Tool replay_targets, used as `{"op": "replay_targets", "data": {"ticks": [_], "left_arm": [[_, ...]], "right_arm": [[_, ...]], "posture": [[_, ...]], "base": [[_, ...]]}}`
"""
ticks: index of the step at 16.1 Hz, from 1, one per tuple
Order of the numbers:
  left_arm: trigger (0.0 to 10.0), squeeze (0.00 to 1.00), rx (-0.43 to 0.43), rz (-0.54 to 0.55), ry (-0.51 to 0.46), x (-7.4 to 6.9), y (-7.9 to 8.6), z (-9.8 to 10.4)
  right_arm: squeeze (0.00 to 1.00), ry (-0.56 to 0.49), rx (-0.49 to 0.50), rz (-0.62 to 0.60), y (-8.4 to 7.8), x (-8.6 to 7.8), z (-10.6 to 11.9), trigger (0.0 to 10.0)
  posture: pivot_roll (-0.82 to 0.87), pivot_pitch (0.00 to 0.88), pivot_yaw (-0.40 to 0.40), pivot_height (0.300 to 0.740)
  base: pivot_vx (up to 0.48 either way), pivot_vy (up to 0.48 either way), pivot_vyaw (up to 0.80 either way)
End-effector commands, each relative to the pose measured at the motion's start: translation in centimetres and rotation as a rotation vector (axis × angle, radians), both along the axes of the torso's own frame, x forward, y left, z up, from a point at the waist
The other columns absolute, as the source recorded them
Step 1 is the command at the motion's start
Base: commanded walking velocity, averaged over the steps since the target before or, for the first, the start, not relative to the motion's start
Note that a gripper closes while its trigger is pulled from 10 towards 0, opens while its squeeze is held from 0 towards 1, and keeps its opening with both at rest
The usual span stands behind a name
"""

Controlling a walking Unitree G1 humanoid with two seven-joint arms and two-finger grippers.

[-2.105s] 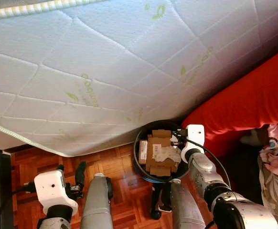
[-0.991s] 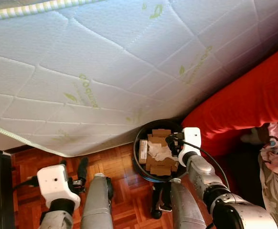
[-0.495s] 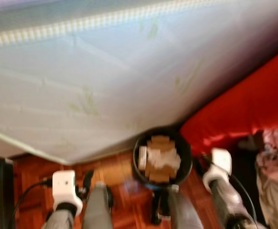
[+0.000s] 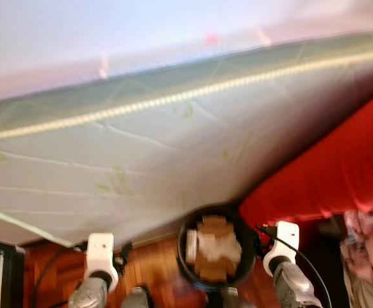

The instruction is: Clean up the room

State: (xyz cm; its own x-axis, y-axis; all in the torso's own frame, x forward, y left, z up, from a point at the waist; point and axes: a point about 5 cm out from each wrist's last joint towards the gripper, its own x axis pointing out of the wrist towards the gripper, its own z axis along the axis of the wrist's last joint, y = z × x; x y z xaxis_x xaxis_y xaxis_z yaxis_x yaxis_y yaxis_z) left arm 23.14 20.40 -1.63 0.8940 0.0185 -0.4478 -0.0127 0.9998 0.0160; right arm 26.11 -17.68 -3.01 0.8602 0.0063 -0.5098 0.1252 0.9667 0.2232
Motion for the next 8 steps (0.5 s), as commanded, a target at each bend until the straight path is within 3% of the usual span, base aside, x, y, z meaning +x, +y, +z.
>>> {"op": "replay_targets", "data": {"ticks": [1, 4, 8], "left_arm": [[10.0, 0.00, 0.017, 0.009, 0.131, -2.0, 0.4, -2.4], [10.0, 0.00, 0.013, 0.014, 0.251, -2.9, 0.2, -4.3], [10.0, 0.00, 0.002, 0.093, 0.310, -3.5, 0.6, -5.1]], "right_arm": [[0.00, 0.098, 0.004, -0.022, -0.1, -2.0, -1.7, 10.0], [0.00, 0.172, 0.001, -0.049, -0.6, -3.7, -2.8, 10.0], [0.00, 0.310, -0.056, -0.031, -1.4, -6.7, -4.6, 10.0]], "posture": [[0.10, 0.071, -0.027, 0.740], [0.06, 0.022, -0.016, 0.740], [0.02, 0.000, -0.007, 0.740]], "base": [[0.000, 0.000, 0.00], [0.000, 0.000, 0.00], [0.000, 0.000, 0.00]]}}
